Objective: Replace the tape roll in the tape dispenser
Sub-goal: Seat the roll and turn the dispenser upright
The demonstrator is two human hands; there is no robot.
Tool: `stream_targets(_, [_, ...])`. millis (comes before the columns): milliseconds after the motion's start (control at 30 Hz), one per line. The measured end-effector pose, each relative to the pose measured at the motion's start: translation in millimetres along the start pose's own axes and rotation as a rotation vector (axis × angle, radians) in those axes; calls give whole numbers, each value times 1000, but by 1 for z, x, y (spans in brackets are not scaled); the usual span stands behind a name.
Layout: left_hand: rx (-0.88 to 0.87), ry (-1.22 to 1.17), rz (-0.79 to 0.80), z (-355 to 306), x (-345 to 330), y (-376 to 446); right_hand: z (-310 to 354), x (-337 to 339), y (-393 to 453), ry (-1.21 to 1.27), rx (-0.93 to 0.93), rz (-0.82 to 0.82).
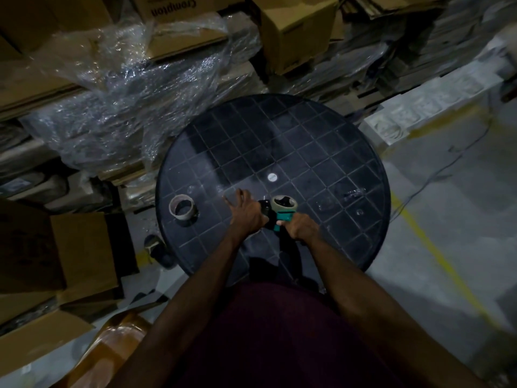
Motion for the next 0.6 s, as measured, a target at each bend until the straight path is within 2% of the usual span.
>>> stream_targets(333, [-38, -104, 55, 6, 17, 6, -6, -13, 14, 401, -35, 83])
stream_targets(467, [-23, -213, -55, 18, 26, 15, -8, -10, 18, 439, -21, 105])
stream_targets(600, [-117, -486, -184, 5, 44, 10, -6, -9, 8, 417, -24, 183])
Point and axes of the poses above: each hand's wrist, its own y-axis towards the middle knuckle, its own x-axis out of the back of the hand, z = x × y, the point moved 10 cm from there along y, towards the middle knuckle, and after that the axes turned 15 degrees about -y, right-handed, at the moved point
